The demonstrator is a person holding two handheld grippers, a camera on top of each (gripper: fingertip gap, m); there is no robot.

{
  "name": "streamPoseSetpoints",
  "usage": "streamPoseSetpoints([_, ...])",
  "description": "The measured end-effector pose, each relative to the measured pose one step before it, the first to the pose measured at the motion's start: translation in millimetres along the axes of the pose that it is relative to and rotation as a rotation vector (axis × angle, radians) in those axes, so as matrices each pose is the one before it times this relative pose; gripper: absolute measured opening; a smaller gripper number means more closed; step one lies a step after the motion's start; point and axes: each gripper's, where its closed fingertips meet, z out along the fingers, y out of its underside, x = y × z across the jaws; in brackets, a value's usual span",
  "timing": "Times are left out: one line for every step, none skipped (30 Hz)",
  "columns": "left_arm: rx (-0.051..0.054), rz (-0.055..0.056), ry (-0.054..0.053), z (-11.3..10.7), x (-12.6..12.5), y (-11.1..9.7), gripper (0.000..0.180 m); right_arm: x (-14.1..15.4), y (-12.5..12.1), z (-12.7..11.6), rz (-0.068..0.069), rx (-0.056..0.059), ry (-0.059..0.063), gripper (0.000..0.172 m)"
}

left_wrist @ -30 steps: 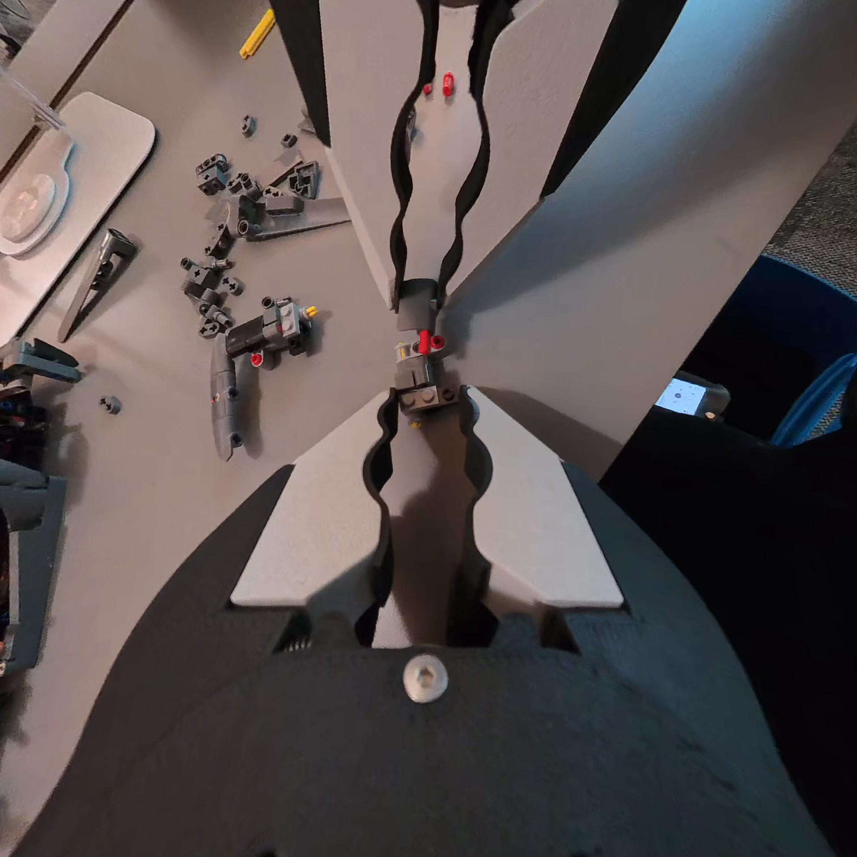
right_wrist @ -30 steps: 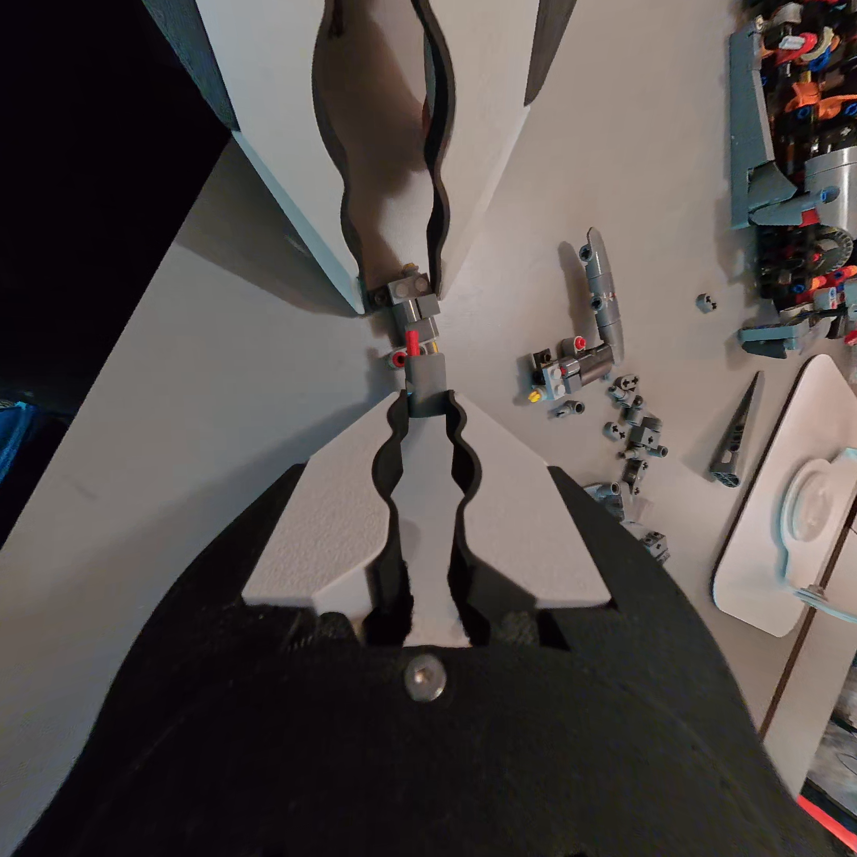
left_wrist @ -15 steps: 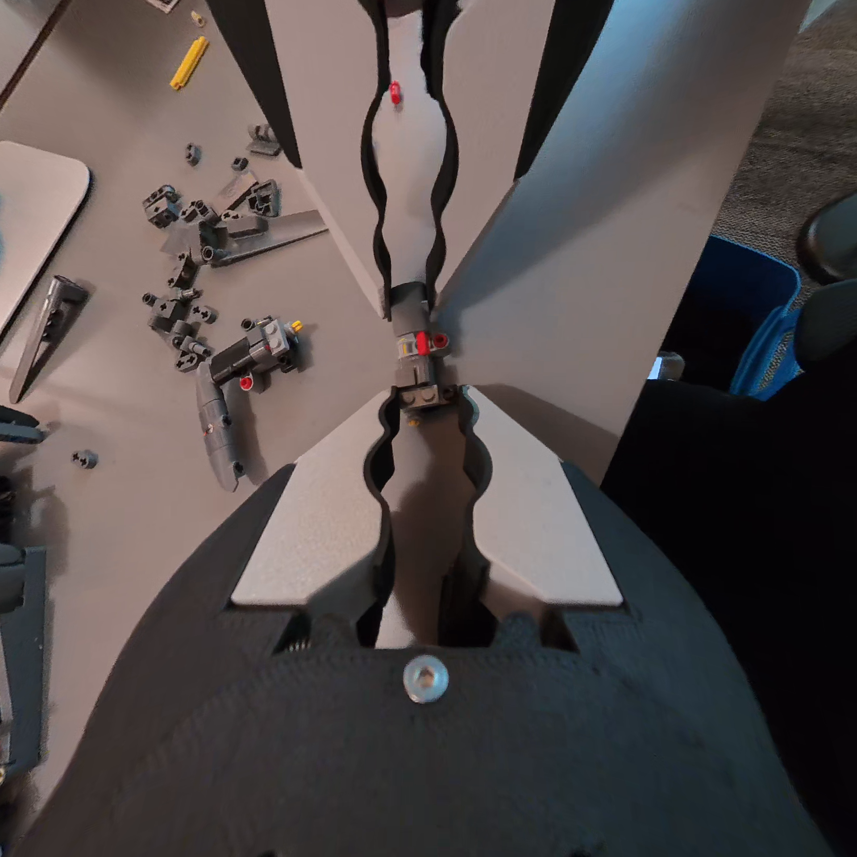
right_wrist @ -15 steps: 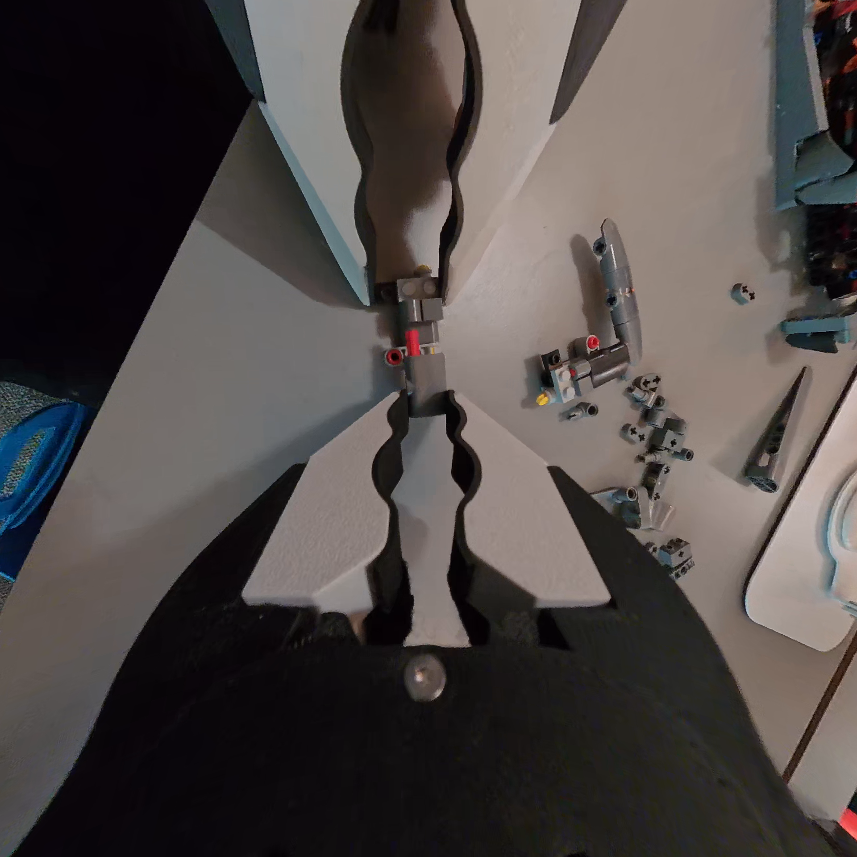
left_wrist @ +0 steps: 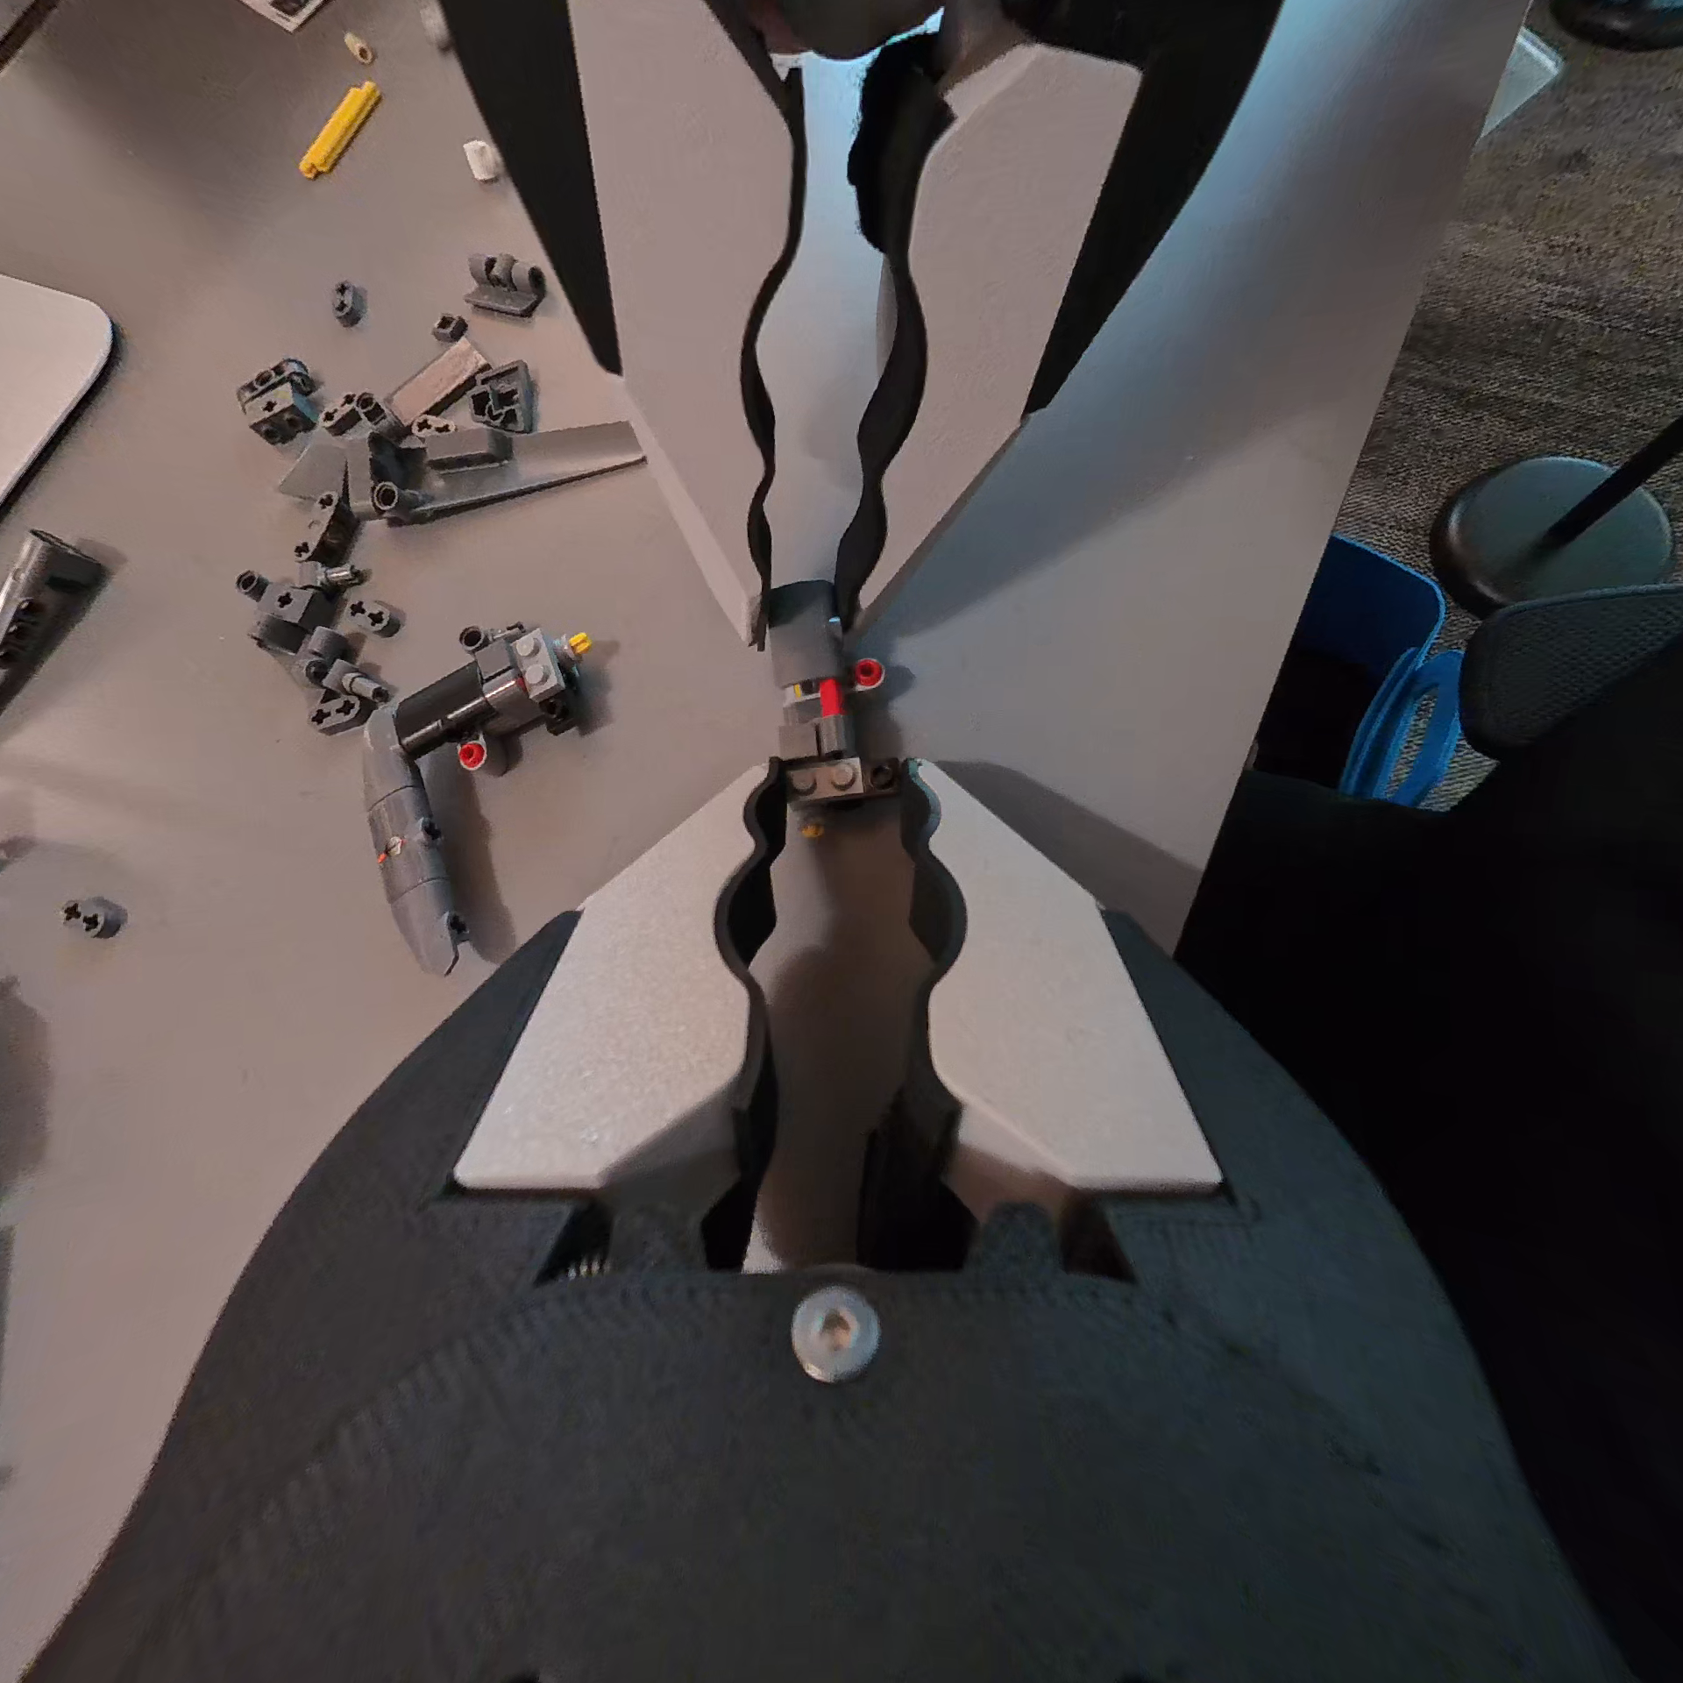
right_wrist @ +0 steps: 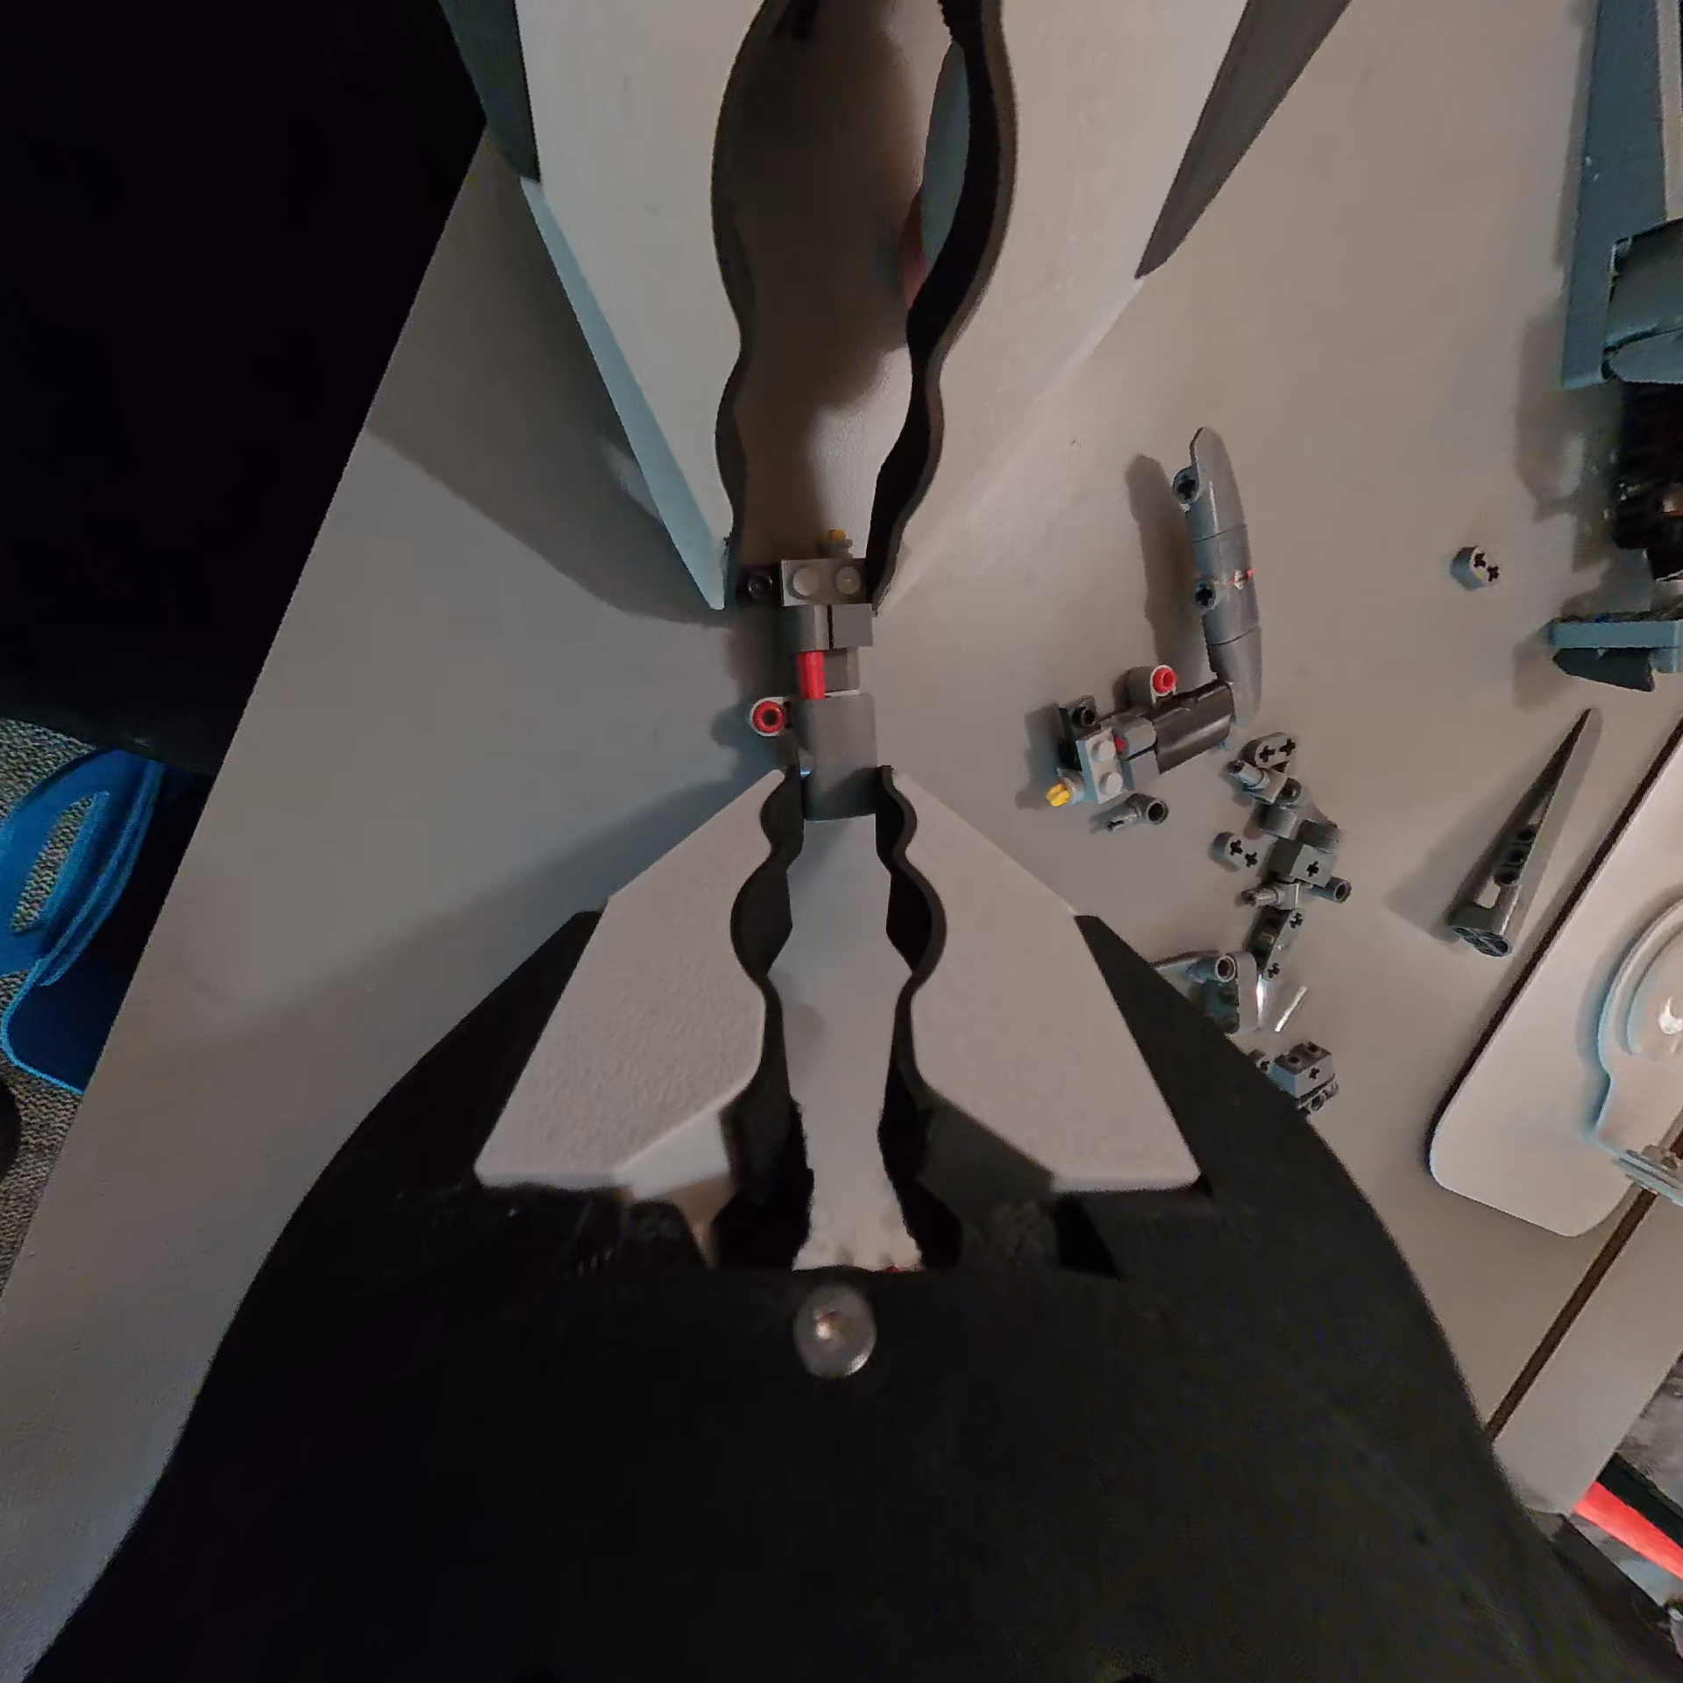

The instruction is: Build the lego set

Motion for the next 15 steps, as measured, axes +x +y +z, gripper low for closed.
streamPoseSetpoints([0.0049,-0.0035,0.0060,-0.60,0.27,-0.47,0.023,-0.17,-0.18,0.05,0.0019,0.0008,0.0003,0.013])
streamPoseSetpoints([0.0024,0.0033,0.0004,-0.39,-0.11,-0.13,0.023,0.04,-0.28,0.09,0.0037,0.0030,-0.0009,0.013])
streamPoseSetpoints([0.0003,0.0108,-0.0044,-0.10,-0.42,0.25,0.023,0.07,-0.26,0.14,0.0034,0.0048,-0.0010,0.013])
streamPoseSetpoints([0.0026,0.0121,-0.0061,-0.05,-0.42,-0.21,0.023,0.02,0.06,0.02,0.0062,0.0042,-0.0023,0.013])
streamPoseSetpoints([0.0024,0.0133,-0.0089,-0.07,-0.61,-0.29,0.023,0.03,0.12,0.01,0.0071,0.0022,-0.0031,0.012])
streamPoseSetpoints([0.0008,0.0049,-0.0041,-0.05,-0.25,-0.08,0.023,-0.04,0.01,0.07,0.0016,0.0004,-0.0010,0.012])
streamPoseSetpoints([0.0009,0.0003,0.0002,-0.11,0.01,-0.11,0.023,0.01,0.02,-0.07,-0.0005,-0.0016,0.0004,0.012])
streamPoseSetpoints([0.0007,0.0064,-0.0026,-0.05,-0.01,-0.11,0.023,0.01,0.05,-0.04,0.0022,-0.0023,0.0005,0.013])
streamPoseSetpoints([-0.0001,0.0121,-0.0098,0.07,-0.57,0.11,0.023,0.22,0.09,0.12,0.0078,-0.0027,0.0010,0.013])
streamPoseSetpoints([-0.0047,0.0044,-0.0070,0.48,-0.33,0.60,0.023,0.12,0.21,0.02,0.0045,-0.0039,0.0040,0.013])
streamPoseSetpoints([-0.0023,-0.0015,-0.0025,0.22,-0.13,-0.05,0.023,-0.01,0.22,-0.17,-0.0013,-0.0067,0.0072,0.013])
streamPoseSetpoints([-0.0002,-0.0044,0.0023,0.07,0.43,-0.39,0.023,-0.13,0.33,-0.15,-0.0032,-0.0063,0.0065,0.013])
streamPoseSetpoints([-0.0009,0.0020,-0.0008,0.09,0.19,-0.15,0.023,-0.01,0.26,-0.16,0.0042,-0.0045,0.0037,0.013])
streamPoseSetpoints([0.0006,0.0089,-0.0146,-0.13,-1.40,-0.52,0.023,0.61,0.47,0.08,0.0185,-0.0053,0.0020,0.013])
streamPoseSetpoints([-0.0041,0.0117,-0.0168,-0.23,-1.39,-0.16,0.023,0.47,0.14,0.22,0.0133,-0.0030,0.0032,0.012])
